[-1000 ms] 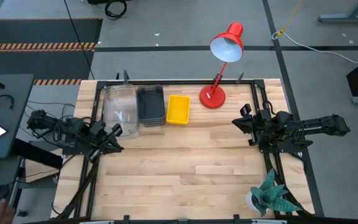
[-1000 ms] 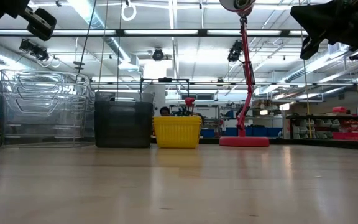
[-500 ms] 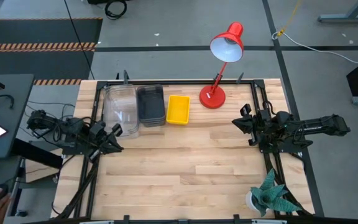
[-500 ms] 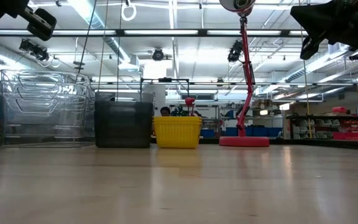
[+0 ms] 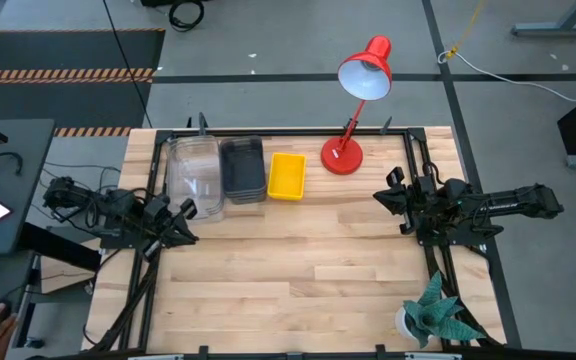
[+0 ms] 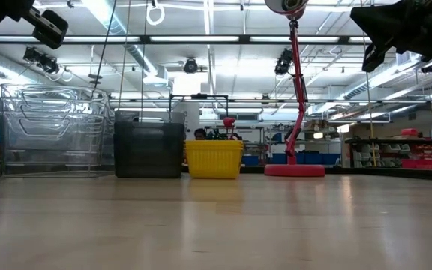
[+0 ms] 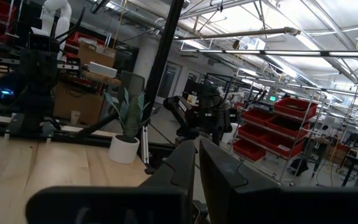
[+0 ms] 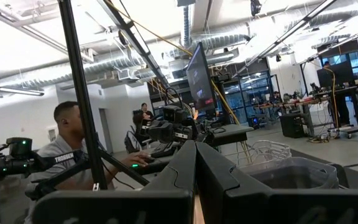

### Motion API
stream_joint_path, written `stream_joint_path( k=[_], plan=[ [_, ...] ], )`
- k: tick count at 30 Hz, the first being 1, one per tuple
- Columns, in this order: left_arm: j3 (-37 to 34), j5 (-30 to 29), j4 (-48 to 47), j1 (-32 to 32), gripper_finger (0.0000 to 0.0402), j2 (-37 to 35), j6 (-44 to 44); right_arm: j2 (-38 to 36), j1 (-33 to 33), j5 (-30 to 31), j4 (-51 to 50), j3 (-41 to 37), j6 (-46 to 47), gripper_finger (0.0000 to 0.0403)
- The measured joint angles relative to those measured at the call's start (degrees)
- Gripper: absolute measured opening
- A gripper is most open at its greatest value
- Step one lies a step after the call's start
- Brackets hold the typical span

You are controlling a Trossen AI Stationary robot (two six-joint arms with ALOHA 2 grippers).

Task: Stack baskets by color
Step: Return to Home Position

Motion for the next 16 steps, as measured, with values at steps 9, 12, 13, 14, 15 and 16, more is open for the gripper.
stream_joint_path(
  k=[9, 12, 13, 14, 15, 16],
  plan=[
    [0.00, 0.00, 0.00, -0.01, 0.0040, 0.00, -0.02, 0.00, 0.00, 0.00, 0.00, 0.00, 0.00, 0.0013],
    [0.00, 0.02, 0.00, 0.00, 0.0037, 0.00, -0.02, 0.00, 0.01, -0.01, 0.00, 0.02, 0.00, 0.0013],
    [0.00, 0.00, 0.00, -0.02, 0.0036, 0.00, -0.02, 0.00, 0.00, 0.00, 0.00, 0.01, 0.01, 0.0013],
    [0.00, 0.00, 0.00, 0.00, 0.0034, 0.00, 0.00, 0.00, 0.02, -0.02, 0.01, 0.02, 0.00, 0.0013],
    [0.00, 0.00, 0.00, -0.02, 0.0033, 0.00, -0.02, 0.00, 0.00, 0.00, 0.00, 0.02, 0.00, 0.0013],
    [0.00, 0.01, 0.00, -0.02, 0.0031, 0.00, -0.02, 0.00, 0.00, -0.01, 0.00, 0.01, 0.02, 0.0013]
  ],
)
